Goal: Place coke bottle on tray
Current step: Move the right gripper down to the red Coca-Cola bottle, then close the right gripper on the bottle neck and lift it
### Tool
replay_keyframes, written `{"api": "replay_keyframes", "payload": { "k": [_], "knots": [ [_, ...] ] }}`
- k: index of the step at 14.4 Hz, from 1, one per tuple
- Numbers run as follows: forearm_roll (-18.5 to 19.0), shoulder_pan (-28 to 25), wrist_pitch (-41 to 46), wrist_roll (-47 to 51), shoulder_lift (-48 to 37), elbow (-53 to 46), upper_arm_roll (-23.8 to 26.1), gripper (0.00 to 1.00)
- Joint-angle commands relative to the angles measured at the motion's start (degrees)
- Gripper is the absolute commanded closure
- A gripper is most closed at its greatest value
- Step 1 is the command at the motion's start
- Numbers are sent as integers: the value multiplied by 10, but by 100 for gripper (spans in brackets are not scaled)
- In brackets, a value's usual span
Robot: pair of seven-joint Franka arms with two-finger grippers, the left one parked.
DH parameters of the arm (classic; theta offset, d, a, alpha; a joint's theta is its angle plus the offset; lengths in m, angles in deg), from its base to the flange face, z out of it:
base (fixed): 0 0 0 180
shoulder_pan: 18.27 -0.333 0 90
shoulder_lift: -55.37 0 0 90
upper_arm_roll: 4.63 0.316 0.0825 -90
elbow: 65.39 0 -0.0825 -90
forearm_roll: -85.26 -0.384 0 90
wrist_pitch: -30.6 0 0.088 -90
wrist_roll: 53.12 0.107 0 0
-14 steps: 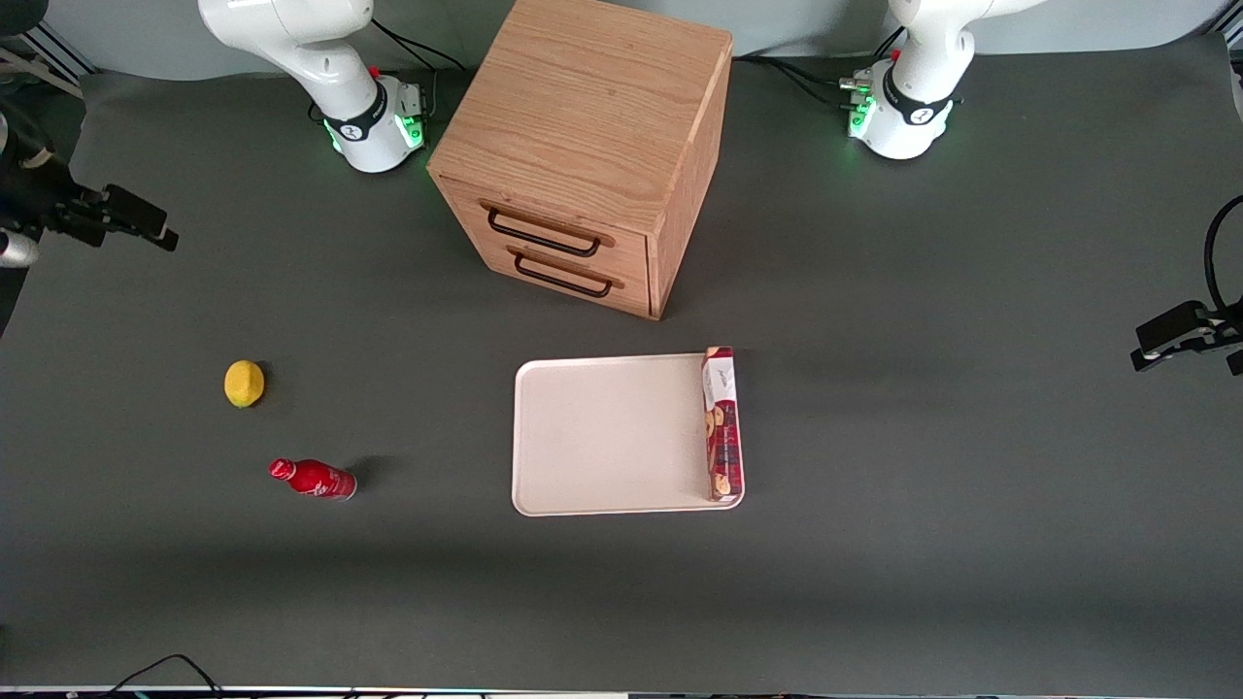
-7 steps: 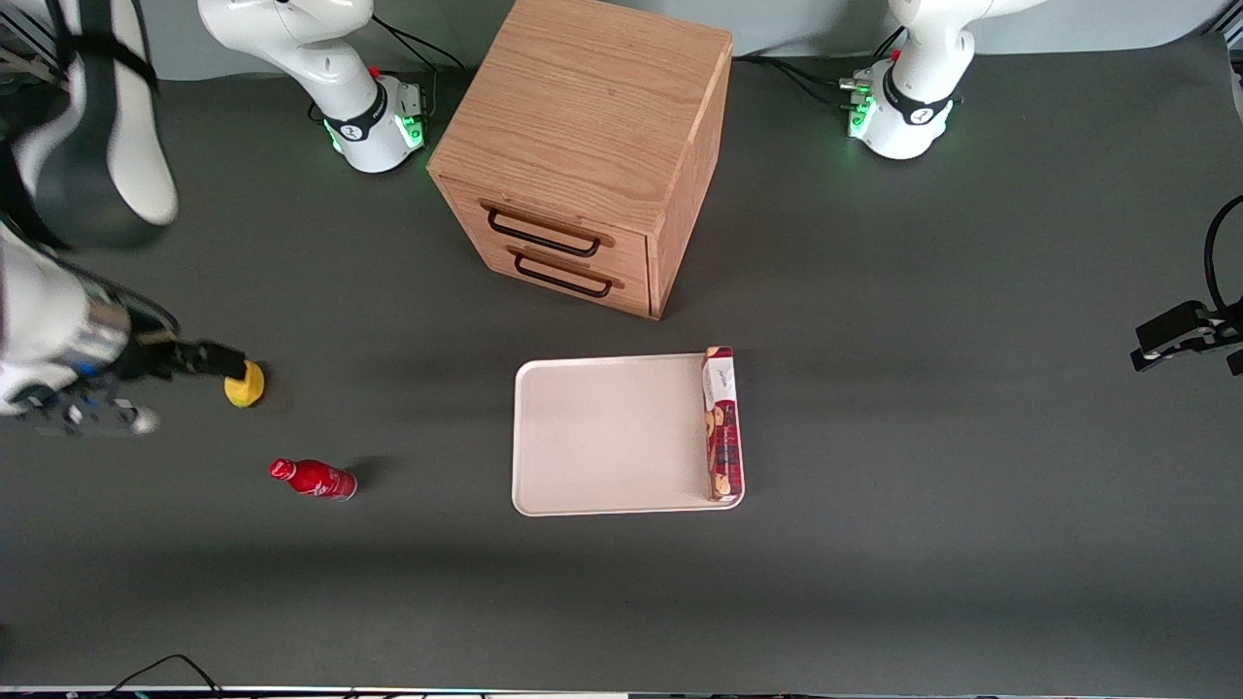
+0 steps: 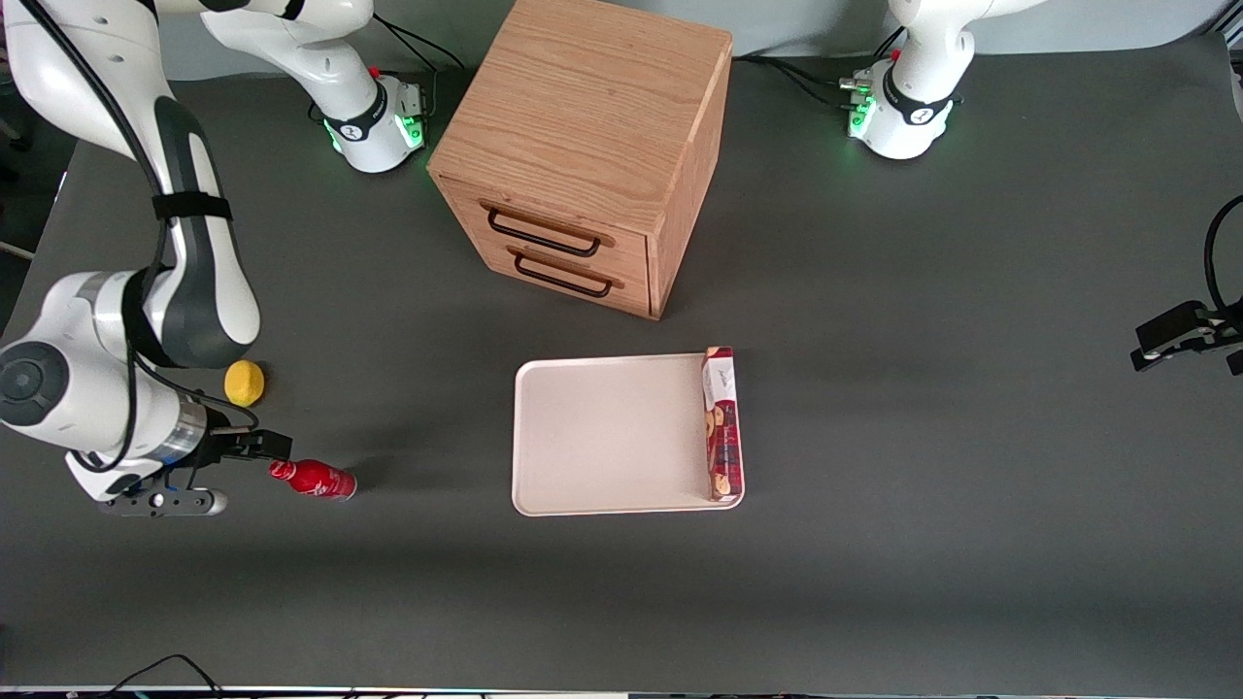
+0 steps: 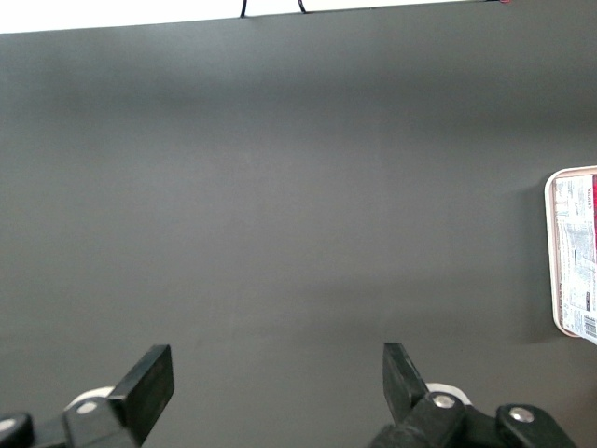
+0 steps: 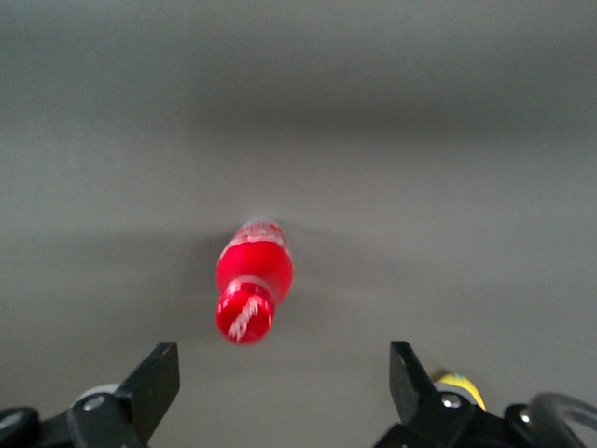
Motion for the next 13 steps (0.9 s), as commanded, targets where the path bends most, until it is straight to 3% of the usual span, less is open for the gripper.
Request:
{"api": "replay_keyframes", "payload": {
  "k": [1,4,6,9,11,13],
  "knots": [
    [-10,1,-45,-6,22,1,-1,0],
    [-43,-4,-52,-6,35,1,-1,3],
    [-43,-3,-52,-5,35,5,-1,31],
    [-43,-5,-52,-5,35,10,-1,88],
    [-43,-6,-48,-5,34,12,-1,100],
    [-43,-7,-45,-9,34,8,-1,100]
  ]
}}
